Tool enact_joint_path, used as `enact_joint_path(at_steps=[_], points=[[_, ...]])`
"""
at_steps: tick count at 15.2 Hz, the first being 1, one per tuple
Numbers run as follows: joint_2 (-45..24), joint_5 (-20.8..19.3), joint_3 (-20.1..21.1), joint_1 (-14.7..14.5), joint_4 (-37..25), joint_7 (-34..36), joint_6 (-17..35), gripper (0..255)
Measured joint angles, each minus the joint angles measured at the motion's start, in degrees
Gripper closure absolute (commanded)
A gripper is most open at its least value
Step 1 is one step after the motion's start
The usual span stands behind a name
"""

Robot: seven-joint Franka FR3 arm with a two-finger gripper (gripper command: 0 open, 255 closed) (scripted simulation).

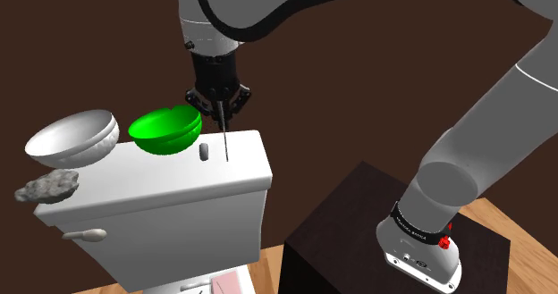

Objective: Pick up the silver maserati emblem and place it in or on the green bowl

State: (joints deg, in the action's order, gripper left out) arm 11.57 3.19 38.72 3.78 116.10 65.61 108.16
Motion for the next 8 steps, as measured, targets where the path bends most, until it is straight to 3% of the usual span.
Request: enact_joint_path(at_steps=[8], points=[[0.22,-0.01,-0.49,0.23,-6.03,-0.4,-6.2,255]])
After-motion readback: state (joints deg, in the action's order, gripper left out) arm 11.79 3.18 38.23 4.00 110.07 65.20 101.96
